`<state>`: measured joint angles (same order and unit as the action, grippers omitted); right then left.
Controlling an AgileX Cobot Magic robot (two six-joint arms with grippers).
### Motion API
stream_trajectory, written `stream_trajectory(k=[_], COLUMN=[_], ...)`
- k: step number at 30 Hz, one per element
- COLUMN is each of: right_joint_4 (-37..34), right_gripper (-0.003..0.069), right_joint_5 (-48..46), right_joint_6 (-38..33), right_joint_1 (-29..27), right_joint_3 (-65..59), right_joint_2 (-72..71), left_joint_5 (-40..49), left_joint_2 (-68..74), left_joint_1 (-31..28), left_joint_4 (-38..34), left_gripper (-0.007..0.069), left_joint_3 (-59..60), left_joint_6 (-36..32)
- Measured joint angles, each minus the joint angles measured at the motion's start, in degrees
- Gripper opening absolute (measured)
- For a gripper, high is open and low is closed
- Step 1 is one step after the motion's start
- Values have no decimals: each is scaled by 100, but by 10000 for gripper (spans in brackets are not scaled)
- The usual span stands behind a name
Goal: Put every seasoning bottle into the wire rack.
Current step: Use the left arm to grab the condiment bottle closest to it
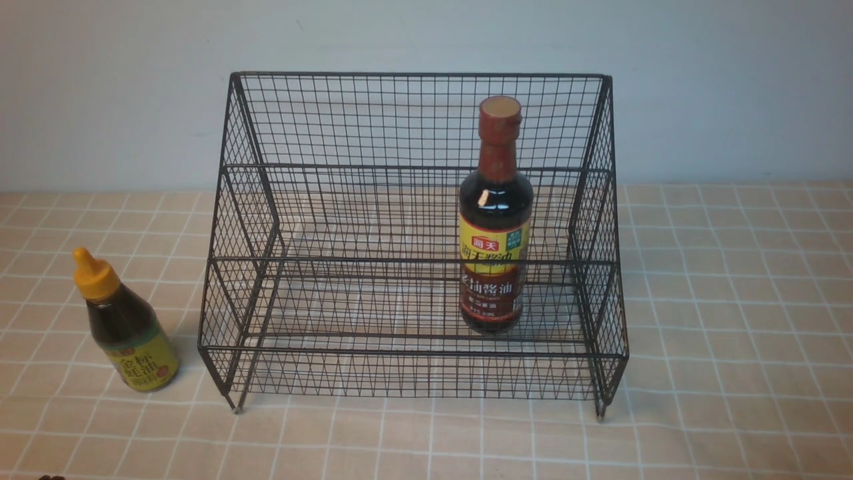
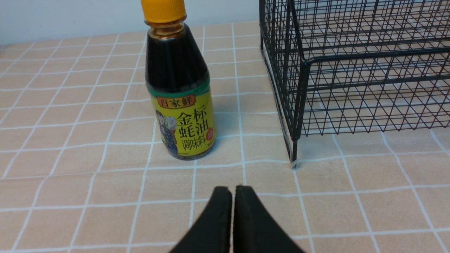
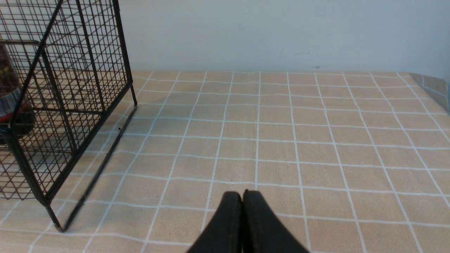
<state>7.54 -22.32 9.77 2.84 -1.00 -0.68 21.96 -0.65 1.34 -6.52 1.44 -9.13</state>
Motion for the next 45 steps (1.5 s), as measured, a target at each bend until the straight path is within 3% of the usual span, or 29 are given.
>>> stream_trajectory(k=[38, 40, 45], right_joint_4=[0, 0, 0], right_gripper=[-13, -13, -13], right_joint_5=[0, 0, 0], right_joint_6=[1, 1, 1], right_joint_1=[0, 0, 0], right_joint_3=[0, 0, 0], right_joint_2=[0, 0, 0], left_joint_5=[-17, -142, -1346], left_joint_2=[0, 0, 0], left_joint_1=[0, 0, 0], left_joint_4=[-8, -152, -1388], left_gripper=[-7, -7, -7], left_joint_3=[0, 13, 20], left_joint_6=[0, 47, 233])
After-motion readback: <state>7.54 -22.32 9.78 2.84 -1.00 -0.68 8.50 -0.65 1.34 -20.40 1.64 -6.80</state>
